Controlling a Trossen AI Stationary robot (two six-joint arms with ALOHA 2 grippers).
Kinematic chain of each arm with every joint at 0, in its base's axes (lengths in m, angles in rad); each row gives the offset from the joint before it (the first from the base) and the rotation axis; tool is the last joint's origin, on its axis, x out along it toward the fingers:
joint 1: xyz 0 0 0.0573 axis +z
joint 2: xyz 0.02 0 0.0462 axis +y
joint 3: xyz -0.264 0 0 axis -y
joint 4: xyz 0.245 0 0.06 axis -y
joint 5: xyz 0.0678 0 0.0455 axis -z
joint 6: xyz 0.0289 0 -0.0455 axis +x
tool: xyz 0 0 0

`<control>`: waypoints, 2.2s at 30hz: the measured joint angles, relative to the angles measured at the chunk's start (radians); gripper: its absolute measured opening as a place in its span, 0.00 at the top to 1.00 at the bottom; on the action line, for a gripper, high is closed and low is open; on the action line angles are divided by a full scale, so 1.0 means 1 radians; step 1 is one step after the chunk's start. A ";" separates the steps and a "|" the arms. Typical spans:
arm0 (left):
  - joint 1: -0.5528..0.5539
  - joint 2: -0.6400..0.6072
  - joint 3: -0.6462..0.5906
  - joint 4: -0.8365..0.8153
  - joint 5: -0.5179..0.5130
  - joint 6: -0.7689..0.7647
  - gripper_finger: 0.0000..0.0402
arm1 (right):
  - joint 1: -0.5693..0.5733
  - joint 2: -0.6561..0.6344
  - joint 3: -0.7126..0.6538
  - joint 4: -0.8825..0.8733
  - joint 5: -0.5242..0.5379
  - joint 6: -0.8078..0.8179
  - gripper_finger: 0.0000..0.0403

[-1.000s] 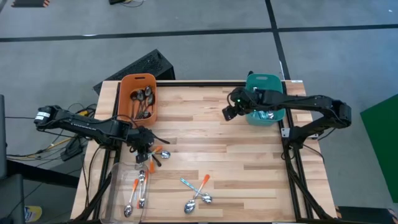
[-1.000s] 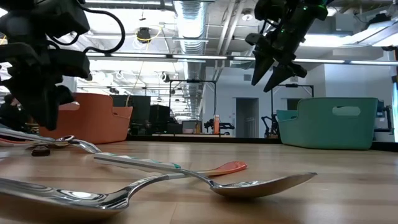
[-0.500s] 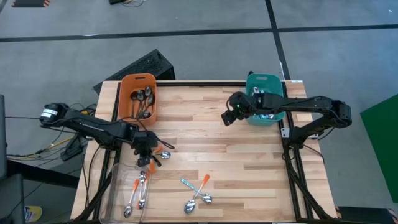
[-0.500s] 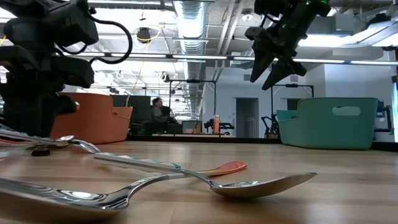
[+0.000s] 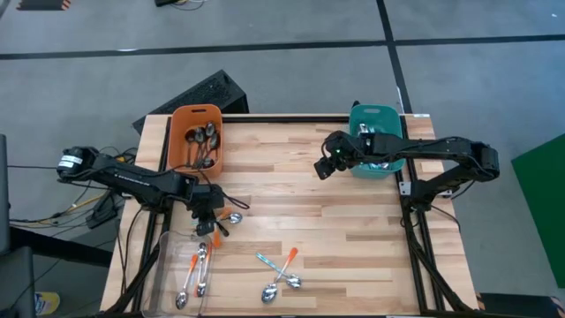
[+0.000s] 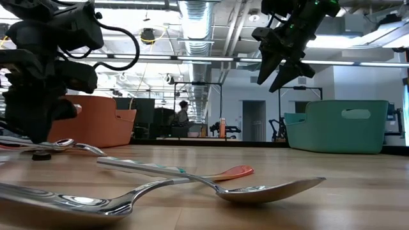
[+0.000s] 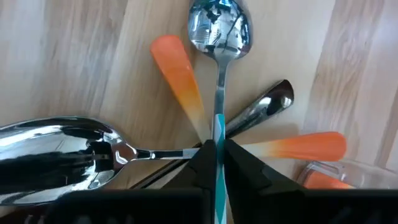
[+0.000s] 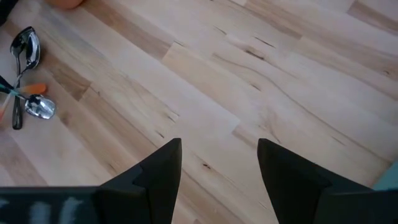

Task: Sort silverware by color (type)
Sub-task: Put the blue patterned spoon into the blue bin

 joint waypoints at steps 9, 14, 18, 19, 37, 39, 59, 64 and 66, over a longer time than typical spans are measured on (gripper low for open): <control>0.014 0.008 0.047 -0.015 -0.169 0.003 0.76 | -0.011 0.000 0.000 0.001 0.000 -0.051 0.42; 0.023 0.022 0.031 -0.007 -0.210 0.000 0.64 | -0.036 0.000 0.000 0.001 0.000 -0.079 0.42; 0.024 0.044 0.022 0.001 -0.211 -0.025 0.63 | -0.060 0.000 0.000 0.003 0.000 -0.094 0.42; 0.024 0.046 0.022 0.002 -0.211 -0.024 0.65 | -0.065 0.000 0.000 0.005 -0.001 -0.101 0.42; 0.076 0.057 0.134 0.007 -0.240 -0.101 0.99 | -0.104 0.012 0.001 0.201 -0.151 -0.068 0.42; 0.086 0.054 0.184 0.017 -0.259 -0.105 0.99 | -0.094 0.011 0.001 0.246 -0.190 -0.031 0.42; 0.085 0.074 0.490 0.391 -0.521 0.165 1.00 | 0.130 0.081 0.002 0.802 -0.194 0.203 0.42; 0.085 0.077 0.490 0.493 -0.517 0.165 1.00 | 0.145 0.093 0.000 0.823 -0.081 0.169 0.44; 0.085 0.077 0.490 0.509 -0.518 0.165 1.00 | 0.145 0.094 0.000 0.823 -0.061 0.142 0.46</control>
